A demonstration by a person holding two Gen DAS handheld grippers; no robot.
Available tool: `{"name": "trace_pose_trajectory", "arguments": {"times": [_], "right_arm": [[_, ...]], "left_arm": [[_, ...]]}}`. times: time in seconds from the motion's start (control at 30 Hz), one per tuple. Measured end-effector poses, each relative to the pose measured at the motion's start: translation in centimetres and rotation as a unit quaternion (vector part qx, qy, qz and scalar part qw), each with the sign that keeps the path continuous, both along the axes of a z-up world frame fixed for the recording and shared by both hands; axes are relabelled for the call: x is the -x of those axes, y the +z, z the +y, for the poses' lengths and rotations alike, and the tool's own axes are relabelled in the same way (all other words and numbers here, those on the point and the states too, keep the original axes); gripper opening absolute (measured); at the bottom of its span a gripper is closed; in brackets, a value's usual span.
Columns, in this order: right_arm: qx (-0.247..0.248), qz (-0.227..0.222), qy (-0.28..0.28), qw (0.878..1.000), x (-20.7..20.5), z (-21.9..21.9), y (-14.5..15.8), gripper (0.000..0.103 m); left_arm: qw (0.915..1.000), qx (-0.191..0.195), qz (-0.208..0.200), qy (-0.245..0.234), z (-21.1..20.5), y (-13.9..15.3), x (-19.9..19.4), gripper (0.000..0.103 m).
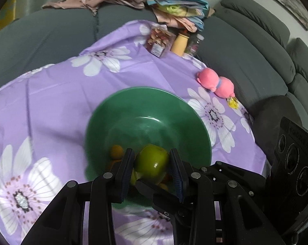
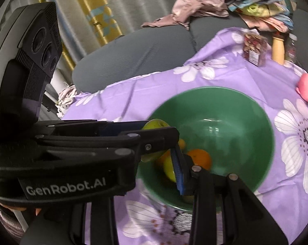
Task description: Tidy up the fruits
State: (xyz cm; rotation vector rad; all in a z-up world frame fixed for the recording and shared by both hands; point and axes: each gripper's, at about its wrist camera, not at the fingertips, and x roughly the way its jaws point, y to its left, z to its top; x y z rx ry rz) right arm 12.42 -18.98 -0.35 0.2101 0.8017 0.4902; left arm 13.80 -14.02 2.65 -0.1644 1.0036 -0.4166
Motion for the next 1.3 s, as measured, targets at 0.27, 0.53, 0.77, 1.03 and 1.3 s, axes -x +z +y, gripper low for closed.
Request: {"name": "trace_pose_trajectory", "arguments": {"times": [0.27,0.53,0.77,1.03,1.3], "right_arm": [[0.016,0.029,-0.005,0.999,-1.2,-1.9,-1.4,0.036],[0.035,0.045,-0.017,0.998,-1.1,-2.7,-2.1,0.055],[0.080,0.015,-0.029,0.996,0.8,-3.4,0.3,0.089],[0.120,-0.033,-0.031,0.992,3.2,-4.0,4.8,0.103],[0.138,-0.045,-0.019,0.989,3.9,-4.2,6.4,0.103]], "left_arm": [[0.9995,0.012,0.028,-0.007,-1.7,-1.7,-1.3,0.035],[0.9983,-0.033,0.045,0.015,-2.0,-1.8,-1.6,0.067],[0.9931,-0.111,-0.011,0.038,-0.1,2.1,0.6,0.102],[0.9885,-0.140,-0.045,0.036,1.0,5.4,2.8,0.102],[0.9857,-0.161,-0.039,0.034,0.7,5.4,3.2,0.102]]}}
